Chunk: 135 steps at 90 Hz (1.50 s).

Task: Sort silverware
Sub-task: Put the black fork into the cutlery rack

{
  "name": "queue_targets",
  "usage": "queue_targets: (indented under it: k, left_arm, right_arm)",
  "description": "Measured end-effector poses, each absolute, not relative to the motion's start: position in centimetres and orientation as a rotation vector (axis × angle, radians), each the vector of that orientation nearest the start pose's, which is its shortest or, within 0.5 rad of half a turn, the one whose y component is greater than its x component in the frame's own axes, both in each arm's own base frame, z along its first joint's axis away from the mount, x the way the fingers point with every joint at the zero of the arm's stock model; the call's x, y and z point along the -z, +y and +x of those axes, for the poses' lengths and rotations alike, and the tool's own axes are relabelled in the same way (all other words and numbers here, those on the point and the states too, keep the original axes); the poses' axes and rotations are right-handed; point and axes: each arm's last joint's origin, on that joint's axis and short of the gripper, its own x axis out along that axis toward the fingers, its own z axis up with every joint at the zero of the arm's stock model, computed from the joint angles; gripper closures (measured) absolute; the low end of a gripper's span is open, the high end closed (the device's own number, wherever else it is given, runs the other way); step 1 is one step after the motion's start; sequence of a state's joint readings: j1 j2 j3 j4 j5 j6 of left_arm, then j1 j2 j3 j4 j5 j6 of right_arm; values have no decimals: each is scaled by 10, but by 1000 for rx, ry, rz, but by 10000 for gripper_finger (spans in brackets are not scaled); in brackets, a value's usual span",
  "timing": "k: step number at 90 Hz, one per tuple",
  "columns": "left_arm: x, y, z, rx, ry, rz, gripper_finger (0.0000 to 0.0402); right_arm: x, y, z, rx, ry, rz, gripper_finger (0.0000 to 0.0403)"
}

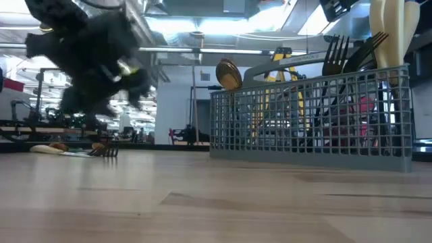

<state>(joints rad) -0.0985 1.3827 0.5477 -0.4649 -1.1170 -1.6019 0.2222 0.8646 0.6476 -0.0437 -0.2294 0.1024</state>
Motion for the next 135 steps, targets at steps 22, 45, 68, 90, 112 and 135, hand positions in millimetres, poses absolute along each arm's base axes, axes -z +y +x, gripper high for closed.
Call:
queue_targets:
  k: [22,45,68,90,112,135]
  left_arm:
    - [-135,2,187,-1474,227,-700,124]
    - [-133,12,188,-1507,283,-748,124]
    - [-126,31,205,-1461,359,-786,124]
    - [-110,35,208,-1518,381,-813,124]
    - [-97,26,208,-1539,378,-780,176]
    - [-97,19,209,-1502,400,-773,277]
  right_arm:
    - [-289,49,188,-439,245,96,244]
    - [-290,49,188,-442,233,73,244]
    - [-290,49,188,-442,233,73,244]
    - [-289,49,188,-442,240,77,244]
    - [-289,50,188,-450,239,74,244]
    - [-289,50,188,-450,238,74,244]
